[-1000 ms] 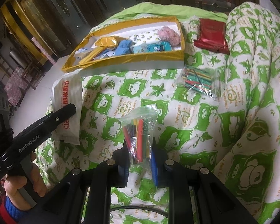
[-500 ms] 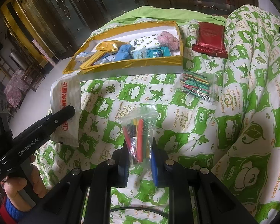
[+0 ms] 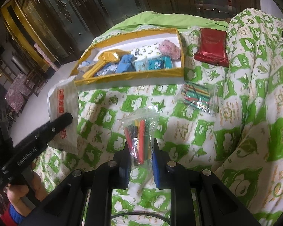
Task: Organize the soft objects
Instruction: 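Lift and carry the mailer bag and stick bag over the tray with both tools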
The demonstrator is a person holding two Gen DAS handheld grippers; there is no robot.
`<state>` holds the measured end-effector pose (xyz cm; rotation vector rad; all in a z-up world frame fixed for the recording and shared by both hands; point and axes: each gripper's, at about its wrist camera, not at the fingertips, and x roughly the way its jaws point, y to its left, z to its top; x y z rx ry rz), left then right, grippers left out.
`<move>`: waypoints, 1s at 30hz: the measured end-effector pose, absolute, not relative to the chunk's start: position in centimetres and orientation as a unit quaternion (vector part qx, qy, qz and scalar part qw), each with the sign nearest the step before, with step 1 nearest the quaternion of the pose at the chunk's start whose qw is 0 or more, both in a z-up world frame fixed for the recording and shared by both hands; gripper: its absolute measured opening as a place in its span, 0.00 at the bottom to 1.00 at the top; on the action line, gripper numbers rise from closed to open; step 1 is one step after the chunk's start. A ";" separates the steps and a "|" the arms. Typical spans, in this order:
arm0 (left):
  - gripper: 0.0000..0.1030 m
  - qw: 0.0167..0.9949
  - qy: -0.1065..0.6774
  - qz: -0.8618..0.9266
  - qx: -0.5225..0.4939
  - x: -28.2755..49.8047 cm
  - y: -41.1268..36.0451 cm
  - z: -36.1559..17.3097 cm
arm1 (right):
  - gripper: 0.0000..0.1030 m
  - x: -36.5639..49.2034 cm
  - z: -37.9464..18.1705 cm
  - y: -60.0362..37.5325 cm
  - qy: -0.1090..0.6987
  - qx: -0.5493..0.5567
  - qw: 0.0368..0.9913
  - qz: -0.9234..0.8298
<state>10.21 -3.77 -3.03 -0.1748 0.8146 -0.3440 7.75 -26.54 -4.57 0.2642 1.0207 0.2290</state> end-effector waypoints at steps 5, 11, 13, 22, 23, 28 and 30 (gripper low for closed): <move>0.39 0.899 0.396 -0.166 -0.087 10.4 -3.7 -3.1 | 0.20 9.2 -3.9 -27.0 0.496 0.155 0.845 0.126; 0.38 0.897 0.400 -0.167 -0.083 10.7 -4.0 -3.4 | 0.20 11.2 -2.1 -26.7 0.486 0.159 0.849 0.129; 0.38 0.897 0.403 -0.166 -0.081 10.8 -4.1 -3.6 | 0.20 12.2 -1.1 -26.6 0.479 0.175 0.850 0.134; 0.38 0.896 0.406 -0.163 -0.079 11.4 -4.1 -3.7 | 0.20 16.1 2.2 -25.7 0.442 0.206 0.862 0.139; 0.38 0.896 0.405 -0.163 -0.079 11.5 -4.1 -3.7 | 0.20 16.3 2.1 -25.7 0.441 0.207 0.862 0.138; 0.38 0.896 0.404 -0.162 -0.083 12.6 -3.9 -3.6 | 0.20 17.1 0.4 -25.9 0.453 0.211 0.856 0.132; 0.38 0.897 0.403 -0.161 -0.082 13.0 -3.9 -3.5 | 0.20 17.3 -0.4 -26.2 0.460 0.214 0.852 0.129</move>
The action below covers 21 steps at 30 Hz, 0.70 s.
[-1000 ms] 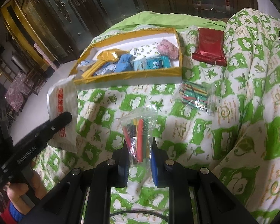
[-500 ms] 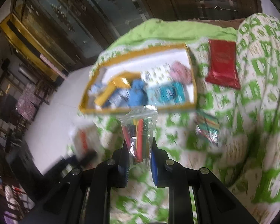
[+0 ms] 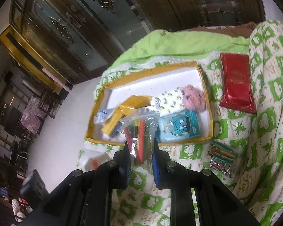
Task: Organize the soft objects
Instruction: 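Lift and carry the mailer bag and stick bag over the tray with both tools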
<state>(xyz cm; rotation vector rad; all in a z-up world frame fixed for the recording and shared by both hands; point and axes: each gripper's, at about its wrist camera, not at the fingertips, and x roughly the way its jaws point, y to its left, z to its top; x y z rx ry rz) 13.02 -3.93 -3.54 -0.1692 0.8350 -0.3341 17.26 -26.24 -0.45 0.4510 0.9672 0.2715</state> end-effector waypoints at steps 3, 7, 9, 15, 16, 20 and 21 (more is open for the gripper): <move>0.39 0.898 0.401 -0.162 -0.085 13.6 -3.8 -3.3 | 0.20 17.5 -1.1 -26.5 0.464 0.219 0.849 0.127; 0.38 0.898 0.400 -0.159 -0.087 14.2 -3.7 -3.2 | 0.20 18.1 -1.2 -26.4 0.464 0.215 0.850 0.127; 0.39 0.899 0.398 -0.159 -0.089 14.6 -3.5 -2.8 | 0.20 18.4 -1.0 -26.4 0.462 0.211 0.852 0.128; 0.39 0.901 0.391 -0.159 -0.096 15.7 -2.8 -1.7 | 0.20 19.0 -0.1 -26.0 0.458 0.189 0.859 0.130; 0.39 0.901 0.392 -0.160 -0.098 16.1 -2.7 -1.5 | 0.20 19.1 0.1 -25.9 0.457 0.184 0.860 0.131; 0.39 0.899 0.397 -0.159 -0.092 18.1 -2.2 -0.8 | 0.20 19.7 0.9 -25.4 0.454 0.161 0.866 0.135; 0.38 0.899 0.400 -0.158 -0.089 19.0 -2.1 -0.6 | 0.20 20.1 1.1 -25.2 0.451 0.153 0.868 0.136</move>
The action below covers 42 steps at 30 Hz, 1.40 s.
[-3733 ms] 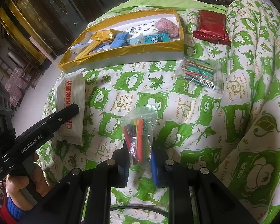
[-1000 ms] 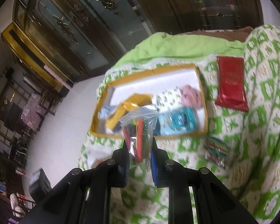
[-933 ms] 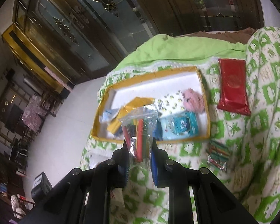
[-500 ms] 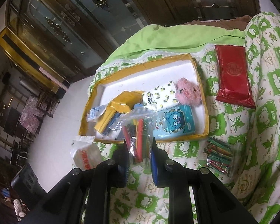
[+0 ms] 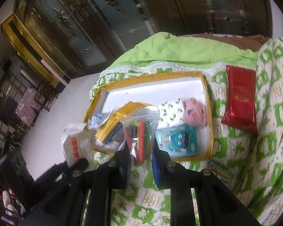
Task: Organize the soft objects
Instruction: 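Lift and carry the mailer bag and stick bag over the tray with both tools, then lower the mailer bag and stick bag into the tray, opening both tools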
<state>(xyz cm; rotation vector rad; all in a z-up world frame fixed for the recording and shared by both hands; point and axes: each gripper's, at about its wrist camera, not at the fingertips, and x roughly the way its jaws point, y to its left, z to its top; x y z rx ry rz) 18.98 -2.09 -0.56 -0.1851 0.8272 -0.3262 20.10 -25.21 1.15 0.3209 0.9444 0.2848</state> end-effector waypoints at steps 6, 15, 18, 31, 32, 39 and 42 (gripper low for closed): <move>0.39 0.895 0.411 -0.152 -0.083 23.6 -1.4 0.3 | 0.20 22.4 1.6 -25.0 0.443 0.135 0.877 0.129; 0.38 0.873 0.442 -0.147 -0.146 29.5 -1.4 0.0 | 0.20 26.9 -0.3 -26.0 0.459 0.155 0.868 0.108; 0.38 0.864 0.457 -0.144 -0.153 31.1 -2.0 -0.7 | 0.20 28.4 -1.0 -26.0 0.464 0.156 0.866 0.102; 0.39 0.833 0.508 -0.124 -0.178 35.1 -2.8 -3.9 | 0.20 32.3 -4.5 -23.6 0.490 0.157 0.851 0.108; 0.39 0.834 0.508 -0.122 -0.176 35.1 -2.8 -4.0 | 0.20 32.5 -4.7 -23.4 0.492 0.155 0.850 0.109; 0.39 0.837 0.509 -0.111 -0.168 36.0 -2.9 -4.2 | 0.20 33.4 -5.4 -22.8 0.489 0.146 0.853 0.108; 0.39 0.837 0.510 -0.106 -0.167 36.3 -2.7 -4.3 | 0.20 33.4 -5.6 -22.5 0.484 0.139 0.857 0.109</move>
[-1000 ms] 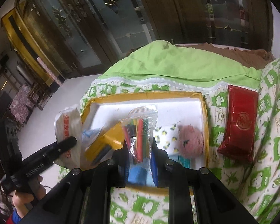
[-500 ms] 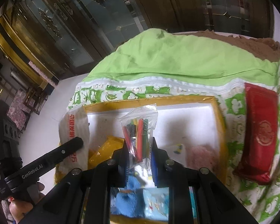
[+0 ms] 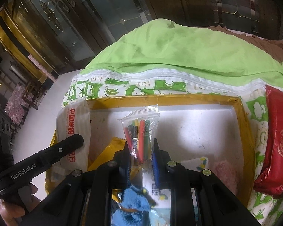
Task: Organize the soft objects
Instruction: 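Lower the mailer bag and stick bag into the tray, opening both tools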
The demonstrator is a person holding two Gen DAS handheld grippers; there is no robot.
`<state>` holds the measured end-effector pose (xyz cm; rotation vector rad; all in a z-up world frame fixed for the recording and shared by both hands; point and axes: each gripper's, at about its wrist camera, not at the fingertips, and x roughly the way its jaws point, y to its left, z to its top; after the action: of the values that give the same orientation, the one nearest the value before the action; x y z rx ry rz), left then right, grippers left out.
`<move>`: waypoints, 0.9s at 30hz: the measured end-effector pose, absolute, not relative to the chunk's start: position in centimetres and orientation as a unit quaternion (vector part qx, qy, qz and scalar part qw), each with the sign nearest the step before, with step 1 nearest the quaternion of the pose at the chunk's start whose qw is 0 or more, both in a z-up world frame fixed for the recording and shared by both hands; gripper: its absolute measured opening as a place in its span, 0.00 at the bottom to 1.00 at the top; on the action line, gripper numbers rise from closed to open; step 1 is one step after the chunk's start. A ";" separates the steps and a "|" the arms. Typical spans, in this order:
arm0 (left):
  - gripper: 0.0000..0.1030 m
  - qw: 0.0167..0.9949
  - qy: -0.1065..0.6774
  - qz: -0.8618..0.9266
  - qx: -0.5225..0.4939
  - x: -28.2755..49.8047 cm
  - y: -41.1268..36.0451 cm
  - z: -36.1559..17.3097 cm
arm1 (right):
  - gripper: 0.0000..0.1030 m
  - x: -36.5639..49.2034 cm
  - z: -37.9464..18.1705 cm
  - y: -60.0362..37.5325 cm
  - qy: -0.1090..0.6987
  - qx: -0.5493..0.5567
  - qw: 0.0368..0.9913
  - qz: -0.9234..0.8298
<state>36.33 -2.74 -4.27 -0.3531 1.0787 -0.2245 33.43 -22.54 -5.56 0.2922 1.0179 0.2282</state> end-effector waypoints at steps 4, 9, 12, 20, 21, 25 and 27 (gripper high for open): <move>0.39 0.837 0.510 -0.105 -0.169 36.5 -2.5 -4.4 | 0.20 33.5 -5.8 -22.4 0.482 0.130 0.860 0.106; 0.39 0.842 0.507 -0.102 -0.150 36.4 -2.9 -4.3 | 0.20 33.6 -5.6 -22.2 0.478 0.124 0.863 0.108; 0.40 0.843 0.507 -0.099 -0.152 36.5 -2.9 -4.3 | 0.20 33.6 -5.4 -22.2 0.473 0.125 0.865 0.111; 0.61 0.845 0.495 -0.098 -0.175 35.7 -2.0 -4.0 | 0.50 33.1 -4.5 -23.2 0.455 0.147 0.872 0.109; 0.62 0.845 0.494 -0.099 -0.177 35.6 -1.8 -3.9 | 0.50 33.0 -4.2 -23.4 0.452 0.153 0.872 0.109; 0.68 0.849 0.486 -0.103 -0.179 34.6 -1.6 -3.3 | 0.53 32.1 -3.1 -24.9 0.438 0.183 0.874 0.103; 0.72 0.854 0.477 -0.104 -0.181 33.7 -1.4 -2.7 | 0.57 31.4 -2.7 -25.5 0.433 0.196 0.874 0.101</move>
<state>33.74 -1.44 -2.65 -0.3804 1.0036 -0.2195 31.39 -25.45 -2.74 0.4088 0.9035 0.2113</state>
